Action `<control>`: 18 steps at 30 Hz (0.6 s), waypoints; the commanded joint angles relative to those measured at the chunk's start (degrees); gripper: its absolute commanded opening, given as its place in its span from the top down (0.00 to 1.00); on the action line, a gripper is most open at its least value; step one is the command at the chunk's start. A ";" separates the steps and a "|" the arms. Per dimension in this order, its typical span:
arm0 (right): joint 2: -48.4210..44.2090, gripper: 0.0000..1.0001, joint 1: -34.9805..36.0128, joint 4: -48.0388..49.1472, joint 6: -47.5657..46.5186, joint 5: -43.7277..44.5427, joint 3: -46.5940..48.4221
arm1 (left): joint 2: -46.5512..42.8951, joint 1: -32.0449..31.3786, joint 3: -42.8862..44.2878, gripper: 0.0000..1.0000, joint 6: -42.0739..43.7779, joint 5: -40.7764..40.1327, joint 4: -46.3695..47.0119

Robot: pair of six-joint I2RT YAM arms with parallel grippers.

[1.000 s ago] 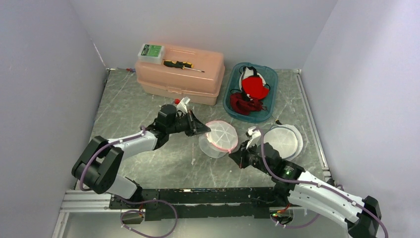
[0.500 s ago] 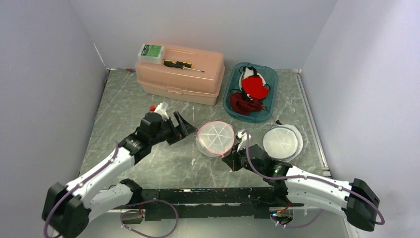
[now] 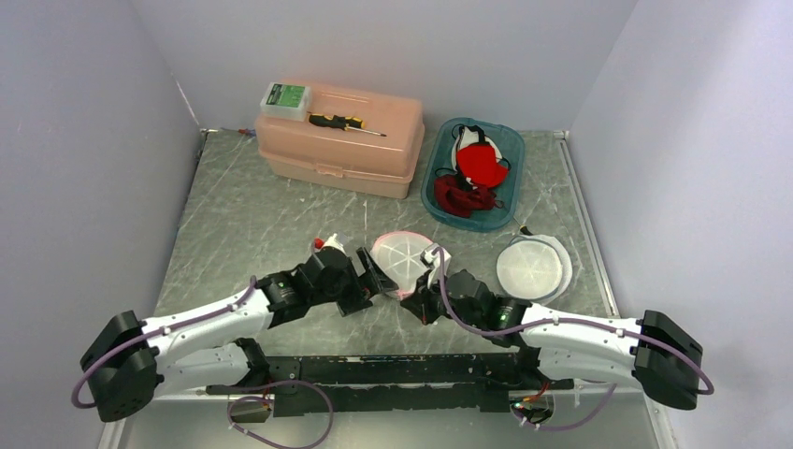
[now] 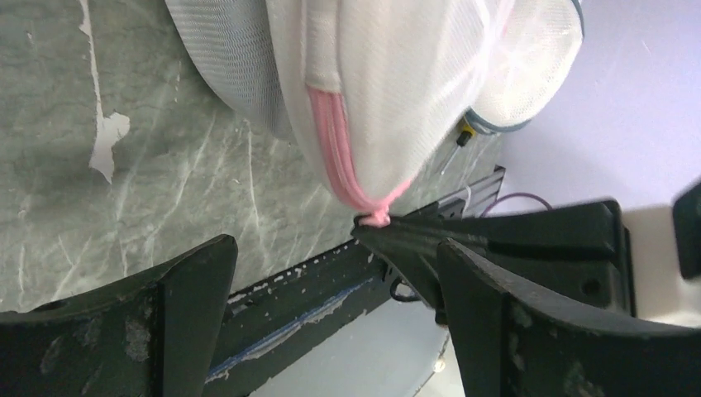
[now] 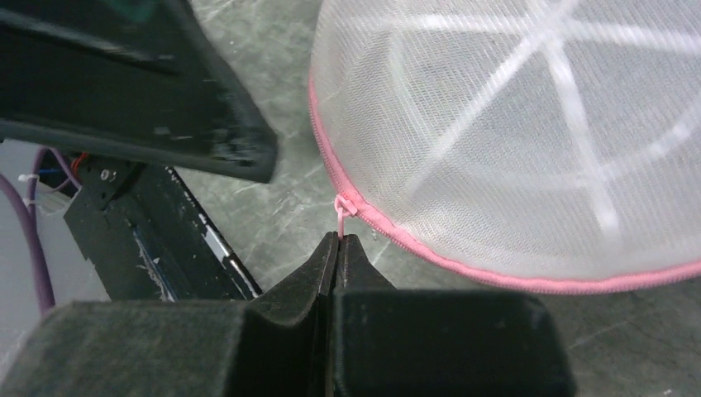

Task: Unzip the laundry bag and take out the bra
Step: Unzip the laundry bag at the center of the board.

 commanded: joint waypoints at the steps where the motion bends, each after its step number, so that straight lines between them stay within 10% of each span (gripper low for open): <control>1: -0.05 1.00 2.01 3.54 -2.65 -1.59 2.52 | 2.30 -0.86 1.99 0.05 -4.40 -5.04 4.74; 18: -0.31 1.00 4.34 1.31 -2.12 2.38 2.22 | 5.31 -0.85 1.81 0.80 -3.09 -9.83 7.95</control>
